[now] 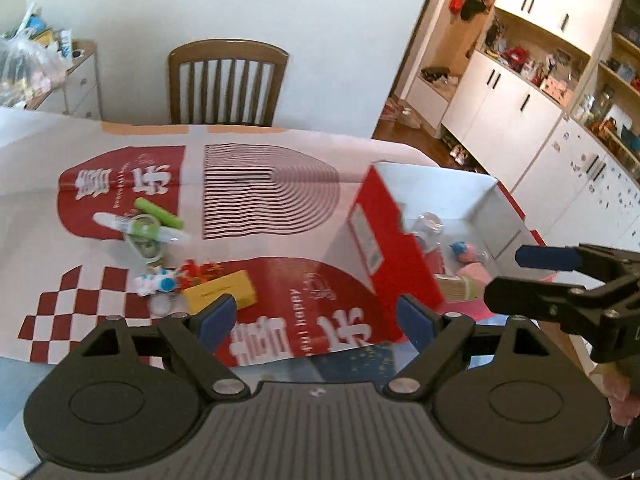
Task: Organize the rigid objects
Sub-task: 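Withdraw both open tools from the shoebox back toward the items, then grasp the white-and-green tube with the left tool while the right tool grasps the yellow box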
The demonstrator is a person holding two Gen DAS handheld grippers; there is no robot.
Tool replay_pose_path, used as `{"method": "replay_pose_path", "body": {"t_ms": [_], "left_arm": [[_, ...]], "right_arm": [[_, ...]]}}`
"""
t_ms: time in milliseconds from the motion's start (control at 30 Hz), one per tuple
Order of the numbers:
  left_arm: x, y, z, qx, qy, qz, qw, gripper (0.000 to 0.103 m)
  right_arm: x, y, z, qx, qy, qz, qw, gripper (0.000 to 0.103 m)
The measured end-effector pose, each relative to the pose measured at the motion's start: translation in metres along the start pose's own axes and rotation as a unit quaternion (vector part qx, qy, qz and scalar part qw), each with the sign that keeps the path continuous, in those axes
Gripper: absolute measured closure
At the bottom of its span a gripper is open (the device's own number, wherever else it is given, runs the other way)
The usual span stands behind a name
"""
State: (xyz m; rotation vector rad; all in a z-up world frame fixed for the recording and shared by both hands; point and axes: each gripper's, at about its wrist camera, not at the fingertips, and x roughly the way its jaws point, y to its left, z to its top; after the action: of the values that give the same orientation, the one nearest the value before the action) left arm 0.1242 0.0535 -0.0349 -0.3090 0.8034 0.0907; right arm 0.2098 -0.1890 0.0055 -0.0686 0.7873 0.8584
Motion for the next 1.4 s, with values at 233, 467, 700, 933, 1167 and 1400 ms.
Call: {"method": "replay_pose_path", "body": {"t_ms": [233, 467, 700, 933, 1167, 1400], "left_arm": [[-0.005, 0.051, -0.011, -0.020, -0.032, 0.003, 0.9993, 0.003], [0.001, 0.085, -0.014, -0.030, -0.058, 0.033, 0.9973, 0.002], [0.027, 0.114, -0.013, -0.033, -0.054, 0.062, 0.9961, 0.002], [0.060, 0.141, -0.014, -0.025, -0.042, 0.085, 0.9952, 0.002], [0.090, 0.153, -0.016, -0.027, -0.033, 0.114, 0.9925, 0.002], [0.108, 0.171, 0.003, -0.058, -0.036, 0.107, 0.9919, 0.002]], "right_arm": [[0.023, 0.030, 0.000, -0.015, 0.008, 0.001, 1.000, 0.000], [0.047, 0.053, -0.006, -0.040, 0.027, 0.000, 0.999, 0.000], [0.078, 0.079, -0.007, -0.095, 0.040, -0.011, 0.995, 0.000], [0.116, 0.102, -0.013, -0.142, 0.063, -0.014, 0.988, 0.001], [0.157, 0.114, -0.021, -0.158, 0.077, -0.032, 0.984, 0.001], [0.189, 0.117, -0.025, -0.161, 0.094, -0.049, 0.981, 0.001]]}}
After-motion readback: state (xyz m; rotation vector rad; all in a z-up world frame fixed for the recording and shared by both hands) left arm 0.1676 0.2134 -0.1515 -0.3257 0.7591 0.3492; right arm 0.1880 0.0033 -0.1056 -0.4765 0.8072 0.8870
